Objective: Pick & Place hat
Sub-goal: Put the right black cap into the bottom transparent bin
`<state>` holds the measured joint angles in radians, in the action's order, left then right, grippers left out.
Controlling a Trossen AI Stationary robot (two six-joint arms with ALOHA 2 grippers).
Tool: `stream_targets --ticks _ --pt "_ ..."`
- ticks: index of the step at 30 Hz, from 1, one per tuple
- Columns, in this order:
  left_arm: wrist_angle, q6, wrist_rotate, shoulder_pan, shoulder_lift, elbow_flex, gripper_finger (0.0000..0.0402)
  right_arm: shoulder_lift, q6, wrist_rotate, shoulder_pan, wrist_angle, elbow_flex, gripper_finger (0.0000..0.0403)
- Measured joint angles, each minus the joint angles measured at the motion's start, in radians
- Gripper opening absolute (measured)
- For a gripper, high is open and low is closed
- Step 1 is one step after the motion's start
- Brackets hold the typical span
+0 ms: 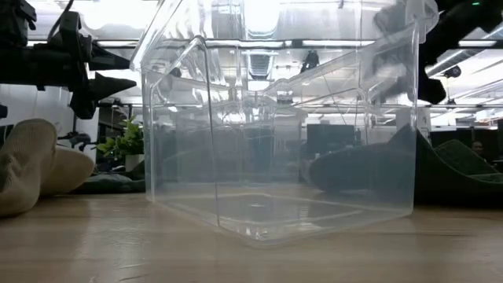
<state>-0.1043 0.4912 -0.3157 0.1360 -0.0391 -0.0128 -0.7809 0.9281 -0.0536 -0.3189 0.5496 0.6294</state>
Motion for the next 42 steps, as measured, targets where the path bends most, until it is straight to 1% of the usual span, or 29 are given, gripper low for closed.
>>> stream_targets --ticks 2,5,7,10,13,18,24,27,29,32,33,36,42 --pt "0.0 0.008 0.0 0.0 0.0 0.0 0.0193 -0.091 -0.055 0.002 -0.005 0.106 0.052 0.0224" --pt "0.0 0.009 0.0 0.0 0.0 0.0 0.0193 -0.221 -0.112 0.003 -0.005 0.182 0.106 0.0224" --pt "0.0 0.009 0.0 0.0 0.0 0.0 0.0193 -0.294 -0.147 -0.016 -0.005 0.185 0.131 0.0224" --pt "0.0 0.009 0.0 0.0 0.0 0.0 0.0193 -0.4 -0.178 -0.087 -0.005 0.17 0.161 0.022" --pt "0.0 0.01 0.0 0.0 0.0 0.0 0.0193 -0.498 -0.225 -0.13 -0.004 0.18 0.18 0.0215" --pt "0.0 0.011 0.0 0.0 0.0 0.0 0.0193 -0.619 -0.314 -0.139 -0.005 0.235 0.203 0.0205" --pt "0.0 0.011 0.0 0.0 0.0 0.0 0.0193 -0.692 -0.375 -0.144 -0.005 0.256 0.211 0.0182" --pt "0.0 0.011 0.0 0.0 0.0 0.0 0.0193 -0.712 -0.395 -0.195 -0.006 0.254 0.211 0.0156" --pt "0.0 0.011 0.0 0.0 0.0 0.0 0.0193 -0.721 -0.407 -0.22 -0.005 0.254 0.21 0.0122" --pt "0.0 0.002 -0.001 0.0 0.0 0.0 0.0193 -0.726 -0.42 -0.241 -0.005 0.254 0.21 0.0047" --pt "0.0 -0.001 0.0 0.0 0.0 0.0 0.0193 -0.725 -0.429 -0.246 -0.005 0.257 0.213 0.0028" --pt "0.0 -0.002 -0.001 0.0 0.0 0.0 0.0193 -0.707 -0.419 -0.241 -0.012 0.292 0.234 0.0015" --pt "0.0 -0.004 -0.001 0.0 0.0 0.001 0.0193 -0.653 -0.442 -0.217 -0.033 0.505 0.371 0.0012"
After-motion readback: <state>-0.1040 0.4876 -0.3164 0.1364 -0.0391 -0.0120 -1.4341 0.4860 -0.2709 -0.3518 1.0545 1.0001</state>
